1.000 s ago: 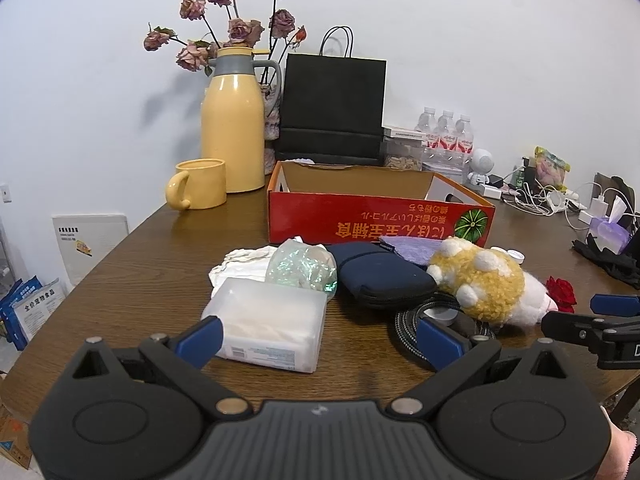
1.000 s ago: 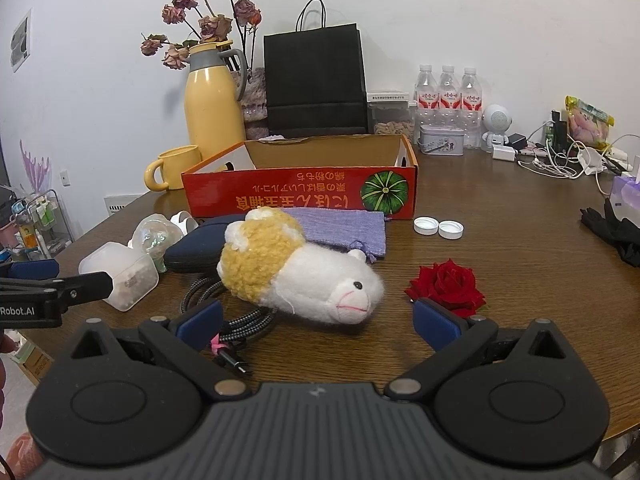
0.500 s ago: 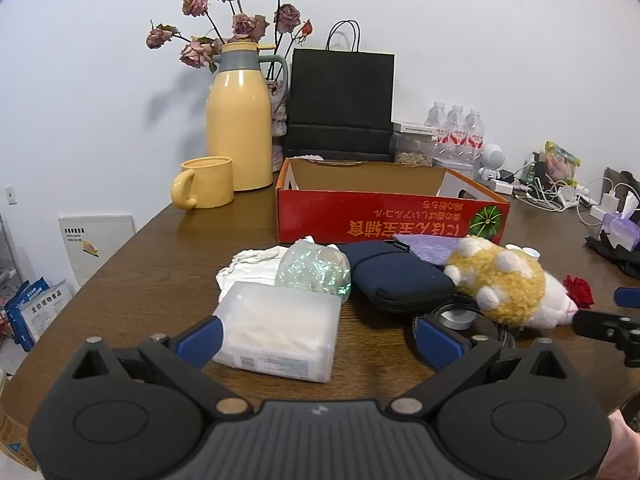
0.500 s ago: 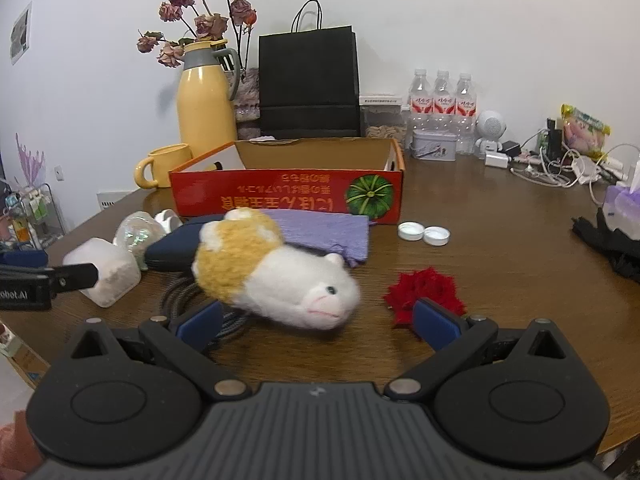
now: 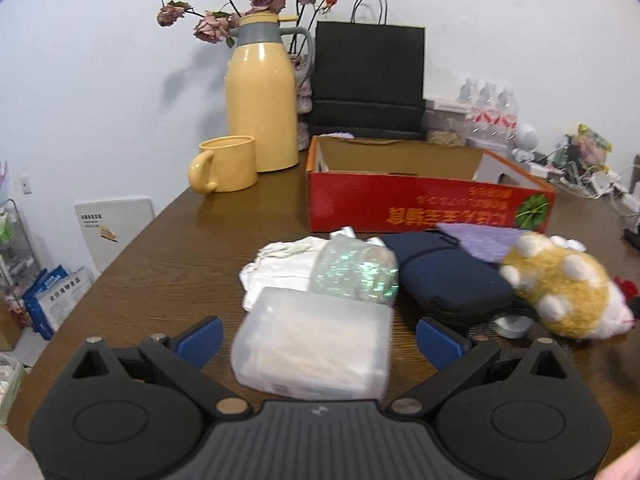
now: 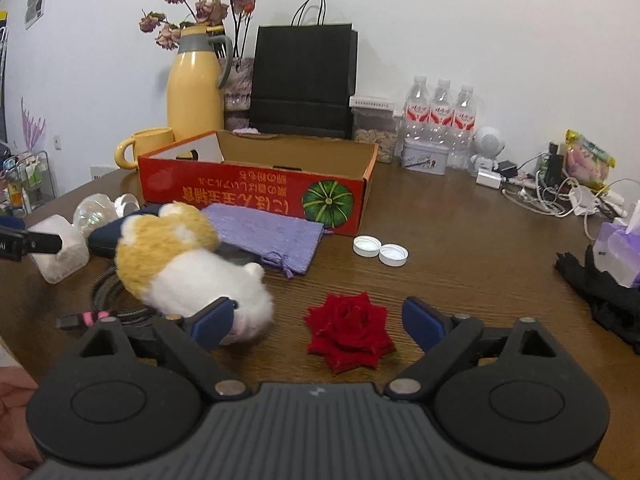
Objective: Organize objects
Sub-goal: 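Grasp the red rose with the right tool while the left tool grasps the white tissue pack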
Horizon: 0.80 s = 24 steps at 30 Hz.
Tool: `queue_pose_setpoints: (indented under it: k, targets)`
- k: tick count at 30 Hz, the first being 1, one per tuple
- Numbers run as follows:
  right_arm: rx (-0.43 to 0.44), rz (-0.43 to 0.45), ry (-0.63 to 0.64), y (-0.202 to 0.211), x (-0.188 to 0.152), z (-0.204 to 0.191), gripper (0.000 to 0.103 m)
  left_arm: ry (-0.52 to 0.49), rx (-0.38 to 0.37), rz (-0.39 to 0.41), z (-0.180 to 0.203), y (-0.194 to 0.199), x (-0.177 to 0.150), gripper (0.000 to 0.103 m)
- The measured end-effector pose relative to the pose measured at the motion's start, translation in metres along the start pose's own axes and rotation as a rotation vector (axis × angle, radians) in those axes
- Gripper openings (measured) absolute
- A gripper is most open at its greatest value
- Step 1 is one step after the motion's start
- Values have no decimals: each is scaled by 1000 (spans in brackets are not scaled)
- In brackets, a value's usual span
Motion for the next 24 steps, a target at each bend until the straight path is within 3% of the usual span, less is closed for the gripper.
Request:
queue_pose_setpoints:
  k: [3,7,9,10,15,18,24]
  targets:
    - [15,-26,-19,-15,-3,9,82,20,15,-39,-8,-15,-1,103]
    - [31,-68,-36,-32,-7,16,70,52,-19,-57,-12,-25,-3,103]
    - [33,-79,-48,-37,-8,18,56,68,-42,-68,-12,-30,-4,98]
    - [35,-81,-54,-39,-8,19,51,80,-59,-79,-12,-34,-6,88]
    - [29,-60,-78,-38,-7,22,43,116,-93,-70,-14,-34,-7,86]
    - [32,-46,-92,-35,-3,25,39,126,-72,-54,-15,-27,-8,86]
    - [49,7,-89,-30,13,19,36,118,-67,45,-16,3,9,86]
Point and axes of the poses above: each gripper's, at about its wrist camera, not at the fingertips, and y roughly against the way its jaws point, z to its right, x to its top, the point moved 4 cm from there along -y, roughly the way its jaws point, and after that the axes turned 1 degree about -y, right-handed, at the moved point
